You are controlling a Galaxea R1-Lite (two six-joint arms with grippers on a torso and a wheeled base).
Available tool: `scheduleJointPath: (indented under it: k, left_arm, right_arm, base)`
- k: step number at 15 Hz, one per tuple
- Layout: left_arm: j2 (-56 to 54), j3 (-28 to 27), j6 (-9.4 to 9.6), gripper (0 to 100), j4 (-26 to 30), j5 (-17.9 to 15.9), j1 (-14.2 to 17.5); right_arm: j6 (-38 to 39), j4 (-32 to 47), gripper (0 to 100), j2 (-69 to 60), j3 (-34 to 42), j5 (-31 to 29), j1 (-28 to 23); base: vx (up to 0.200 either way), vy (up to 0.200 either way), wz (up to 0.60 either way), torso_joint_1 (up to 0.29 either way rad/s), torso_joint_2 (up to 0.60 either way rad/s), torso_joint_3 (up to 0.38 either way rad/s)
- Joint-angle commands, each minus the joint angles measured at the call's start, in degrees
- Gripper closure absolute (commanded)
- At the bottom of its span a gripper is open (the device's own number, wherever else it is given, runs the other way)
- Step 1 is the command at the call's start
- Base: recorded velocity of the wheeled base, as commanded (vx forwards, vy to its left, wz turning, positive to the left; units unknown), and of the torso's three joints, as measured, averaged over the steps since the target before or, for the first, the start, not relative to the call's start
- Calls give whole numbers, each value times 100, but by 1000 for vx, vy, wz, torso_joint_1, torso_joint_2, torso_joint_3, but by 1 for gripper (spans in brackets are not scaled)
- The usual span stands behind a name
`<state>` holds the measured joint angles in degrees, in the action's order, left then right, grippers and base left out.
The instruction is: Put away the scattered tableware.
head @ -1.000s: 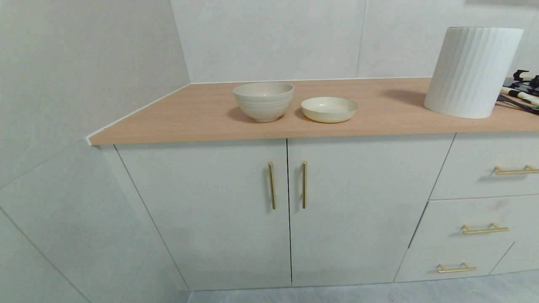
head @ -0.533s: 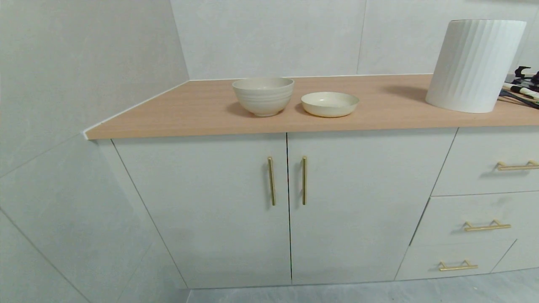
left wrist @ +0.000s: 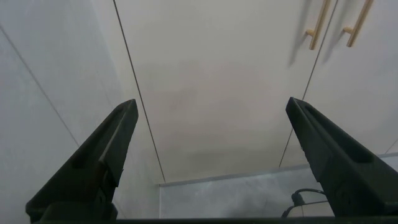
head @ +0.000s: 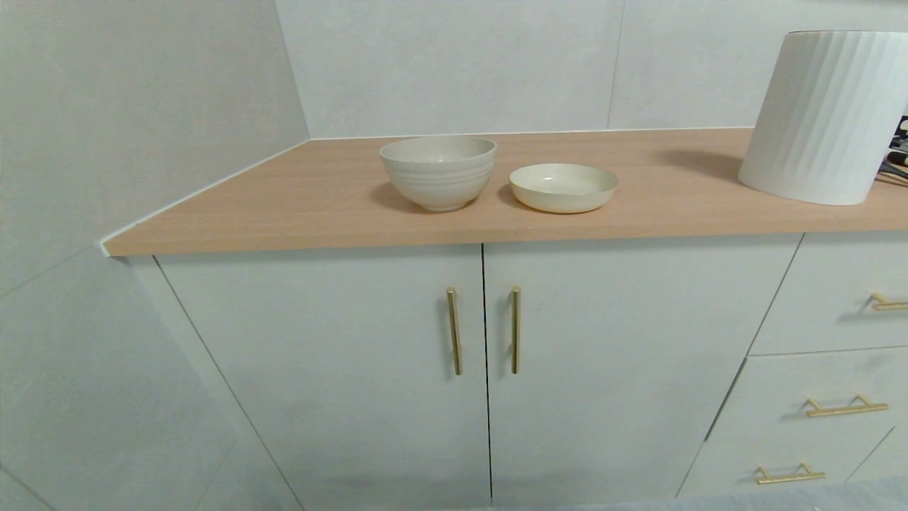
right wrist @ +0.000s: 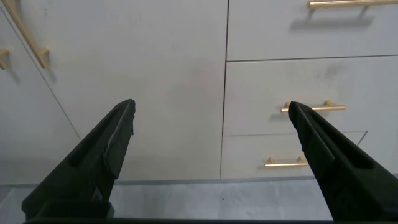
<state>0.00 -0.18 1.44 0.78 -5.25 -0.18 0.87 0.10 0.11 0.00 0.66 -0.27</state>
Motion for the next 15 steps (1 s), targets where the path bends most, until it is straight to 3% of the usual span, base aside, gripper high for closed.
scheduleJointPath:
  k: [1, 8, 11, 13, 15]
  left_arm:
    - [0, 1, -3, 0, 1, 7, 1]
    - [0, 1, -3, 0, 1, 7, 1]
    - [0, 1, 6, 0, 1, -2, 1]
    - [0, 1, -3, 0, 1, -2, 1]
    - [0, 1, 6, 0, 1, -2, 1]
  right_arm:
    - [-16, -1, 0, -2, 0, 13, 0]
    - [-210, -1, 0, 77, -18, 224, 53]
    - [309, -1, 0, 719, -1345, 752, 238]
    - [89, -10, 0, 1316, -1433, 857, 290]
    - [-104, -1, 0, 2028, -1459, 1340, 334]
  base:
    - [0, 0, 0, 0, 0, 0]
    - [0, 0, 0, 0, 0, 0]
    - [0, 0, 0, 0, 0, 0]
    - [0, 0, 0, 0, 0, 0]
    - [0, 0, 0, 0, 0, 0]
